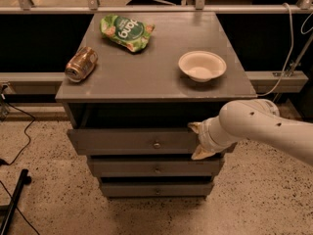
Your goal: Open top drawer
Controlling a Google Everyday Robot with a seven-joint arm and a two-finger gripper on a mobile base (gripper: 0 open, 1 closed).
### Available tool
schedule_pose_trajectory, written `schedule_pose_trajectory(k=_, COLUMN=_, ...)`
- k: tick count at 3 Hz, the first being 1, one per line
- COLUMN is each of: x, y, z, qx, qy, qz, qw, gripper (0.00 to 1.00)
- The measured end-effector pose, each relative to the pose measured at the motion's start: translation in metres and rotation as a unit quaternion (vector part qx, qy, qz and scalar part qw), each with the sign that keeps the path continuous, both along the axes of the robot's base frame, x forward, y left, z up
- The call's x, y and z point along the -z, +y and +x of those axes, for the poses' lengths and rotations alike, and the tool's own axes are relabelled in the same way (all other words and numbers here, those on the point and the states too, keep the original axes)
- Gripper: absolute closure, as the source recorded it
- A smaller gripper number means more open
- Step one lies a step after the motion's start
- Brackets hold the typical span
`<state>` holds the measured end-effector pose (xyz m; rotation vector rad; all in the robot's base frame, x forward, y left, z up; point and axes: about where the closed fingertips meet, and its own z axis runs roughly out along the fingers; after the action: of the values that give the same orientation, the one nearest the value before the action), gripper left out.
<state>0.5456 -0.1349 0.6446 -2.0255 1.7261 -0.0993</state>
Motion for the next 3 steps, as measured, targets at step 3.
schedule_pose_trajectory(k=3, x=-0.0021, y=0.0001, z=0.0022, qx=0.001, qy=0.000, qz=-0.002, qw=1.0000, gripper=0.00)
